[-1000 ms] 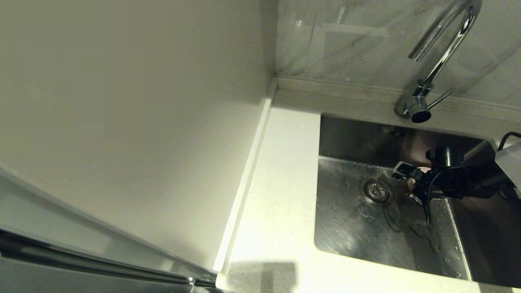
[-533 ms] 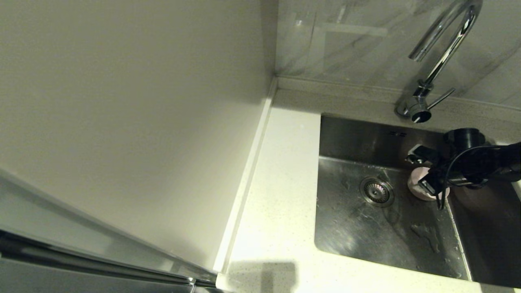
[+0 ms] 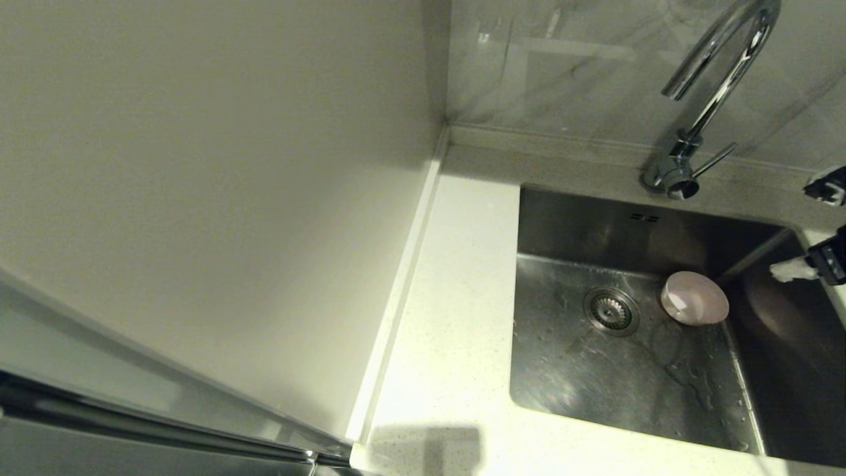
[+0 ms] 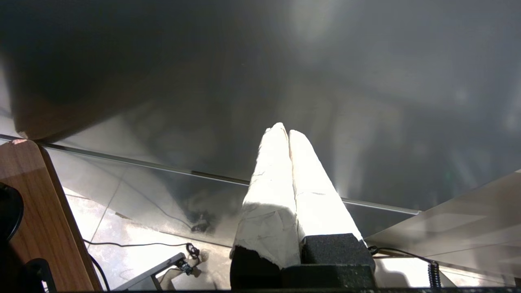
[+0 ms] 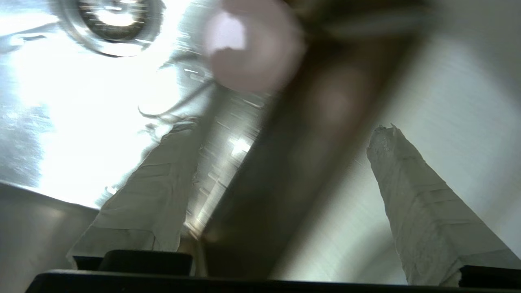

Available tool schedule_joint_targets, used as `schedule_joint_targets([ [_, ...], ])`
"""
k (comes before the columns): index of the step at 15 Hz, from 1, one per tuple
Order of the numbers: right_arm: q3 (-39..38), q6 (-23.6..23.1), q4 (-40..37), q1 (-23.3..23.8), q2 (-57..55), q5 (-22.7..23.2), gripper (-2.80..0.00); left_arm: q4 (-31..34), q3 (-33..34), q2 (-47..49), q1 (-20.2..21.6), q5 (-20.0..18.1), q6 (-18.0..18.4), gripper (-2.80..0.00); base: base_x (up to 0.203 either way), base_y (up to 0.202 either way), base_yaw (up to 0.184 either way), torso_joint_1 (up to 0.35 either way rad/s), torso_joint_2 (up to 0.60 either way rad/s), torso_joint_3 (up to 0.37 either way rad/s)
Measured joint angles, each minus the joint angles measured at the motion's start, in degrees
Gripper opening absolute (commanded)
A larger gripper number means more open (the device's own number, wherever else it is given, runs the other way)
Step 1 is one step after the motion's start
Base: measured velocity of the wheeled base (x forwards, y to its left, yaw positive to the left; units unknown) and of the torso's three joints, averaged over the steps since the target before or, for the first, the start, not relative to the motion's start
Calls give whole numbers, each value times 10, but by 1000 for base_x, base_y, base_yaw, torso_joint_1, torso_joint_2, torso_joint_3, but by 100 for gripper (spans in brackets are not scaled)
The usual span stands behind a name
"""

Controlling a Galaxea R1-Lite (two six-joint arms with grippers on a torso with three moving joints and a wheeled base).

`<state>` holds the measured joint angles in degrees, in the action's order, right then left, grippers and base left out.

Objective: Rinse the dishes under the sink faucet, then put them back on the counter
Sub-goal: Put a bowl into the sink

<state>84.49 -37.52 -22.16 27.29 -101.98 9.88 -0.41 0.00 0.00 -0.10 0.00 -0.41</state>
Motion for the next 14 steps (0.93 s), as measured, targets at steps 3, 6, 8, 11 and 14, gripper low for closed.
schedule_joint_targets([
  [3, 138, 22, -156, 45, 7, 1, 0, 0, 0, 0, 0, 0, 0, -280, 0, 0, 0, 0, 0, 0],
  [6, 262, 130, -333, 68, -33, -54, 0, 0, 0, 0, 0, 0, 0, -280, 0, 0, 0, 0, 0, 0],
  [8, 283, 218, -416, 62, -67, -144, 0, 0, 0, 0, 0, 0, 0, -280, 0, 0, 0, 0, 0, 0],
  [11, 288, 309, -441, 39, -114, -232, 0, 0, 0, 0, 0, 0, 0, -280, 0, 0, 0, 0, 0, 0],
  [14, 290, 327, -356, 49, -141, -238, 0, 0, 0, 0, 0, 0, 0, -280, 0, 0, 0, 0, 0, 0],
])
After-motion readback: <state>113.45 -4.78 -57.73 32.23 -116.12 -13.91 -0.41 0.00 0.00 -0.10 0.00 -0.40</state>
